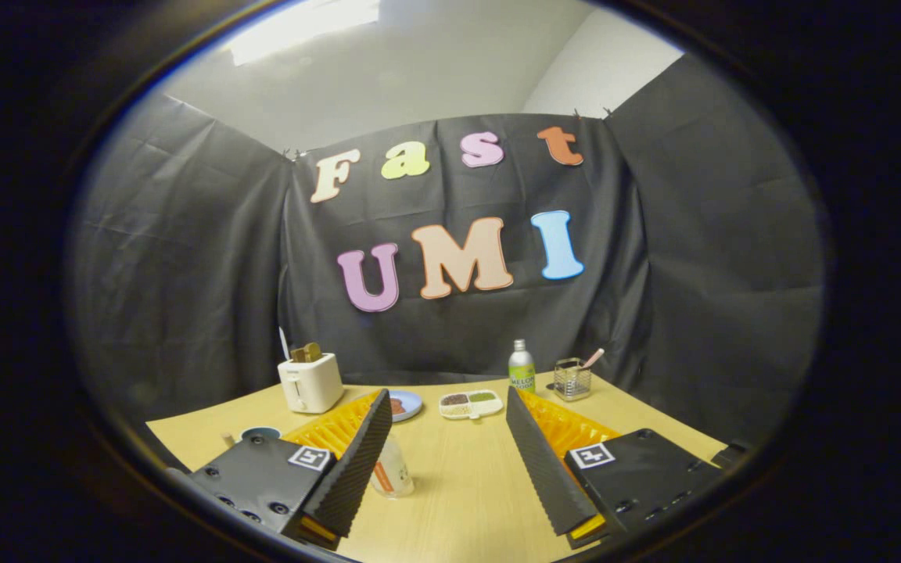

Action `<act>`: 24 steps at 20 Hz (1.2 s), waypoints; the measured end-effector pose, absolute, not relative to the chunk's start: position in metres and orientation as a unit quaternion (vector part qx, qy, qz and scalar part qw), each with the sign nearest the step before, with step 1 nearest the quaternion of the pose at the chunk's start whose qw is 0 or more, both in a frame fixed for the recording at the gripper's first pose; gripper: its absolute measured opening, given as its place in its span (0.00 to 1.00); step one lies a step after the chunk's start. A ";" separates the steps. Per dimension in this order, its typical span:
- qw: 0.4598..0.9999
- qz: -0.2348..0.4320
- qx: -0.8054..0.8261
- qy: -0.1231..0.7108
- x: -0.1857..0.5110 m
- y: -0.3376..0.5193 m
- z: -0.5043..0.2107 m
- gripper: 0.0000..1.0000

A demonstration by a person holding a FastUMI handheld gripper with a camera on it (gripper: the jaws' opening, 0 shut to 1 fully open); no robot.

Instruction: Take the bottle from table, then pour the juice into the cup, finally place the bottle on the coaster

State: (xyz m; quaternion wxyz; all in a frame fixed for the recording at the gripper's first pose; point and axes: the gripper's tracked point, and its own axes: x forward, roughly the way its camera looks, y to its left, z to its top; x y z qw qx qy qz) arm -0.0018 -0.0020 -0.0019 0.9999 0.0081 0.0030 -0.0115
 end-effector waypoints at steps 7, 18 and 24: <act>1.000 -0.008 0.011 0.000 -0.003 0.004 0.000 0.95; 1.000 0.009 -0.014 0.004 0.017 0.030 0.013 0.95; 0.999 0.033 -0.013 0.012 0.032 0.059 0.006 0.95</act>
